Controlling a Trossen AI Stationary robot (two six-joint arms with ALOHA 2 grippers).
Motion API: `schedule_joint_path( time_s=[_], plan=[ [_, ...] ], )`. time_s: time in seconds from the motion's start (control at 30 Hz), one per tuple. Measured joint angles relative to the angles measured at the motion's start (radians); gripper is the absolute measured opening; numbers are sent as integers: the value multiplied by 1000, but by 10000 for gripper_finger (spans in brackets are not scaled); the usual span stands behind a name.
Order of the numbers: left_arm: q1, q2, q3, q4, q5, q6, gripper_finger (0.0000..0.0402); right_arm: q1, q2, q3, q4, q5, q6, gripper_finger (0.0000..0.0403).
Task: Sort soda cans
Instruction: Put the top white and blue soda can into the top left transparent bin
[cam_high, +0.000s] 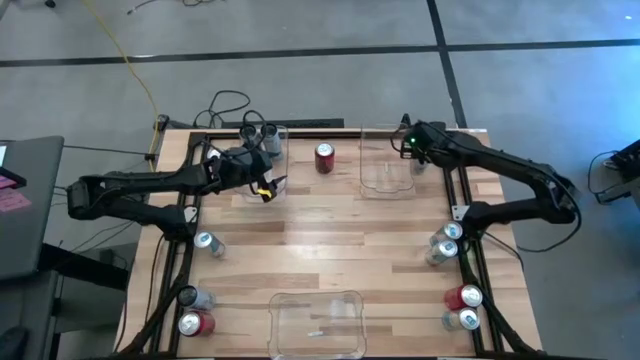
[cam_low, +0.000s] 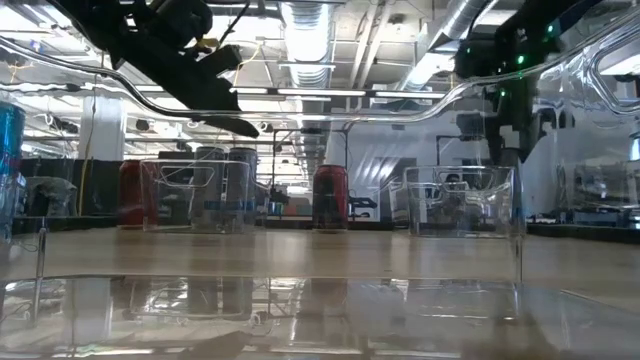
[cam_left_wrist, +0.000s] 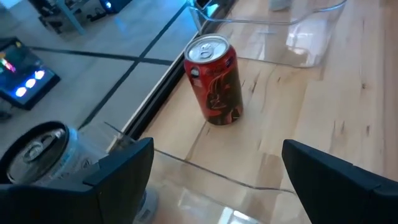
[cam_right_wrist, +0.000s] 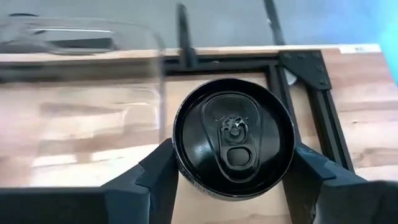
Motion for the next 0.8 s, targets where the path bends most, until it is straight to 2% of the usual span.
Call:
schedule_joint_path(
  time_s=[0.23,0.53,0.63,0.8],
  plan=[
    [-65,-4,0,-2,0,-37,350,132,-98,126,-110,22,-55,222],
    [-156,-119,0,-12,-1,-90,350,336,-163,241,-120,59,-97,222],
    [-178,-134,0,22,24,-97,350,393,-163,251,-64,62,-132,222],
    [-197,-91,0,148,138,-98,350,493,-95,251,167,9,-288,222]
  ],
)
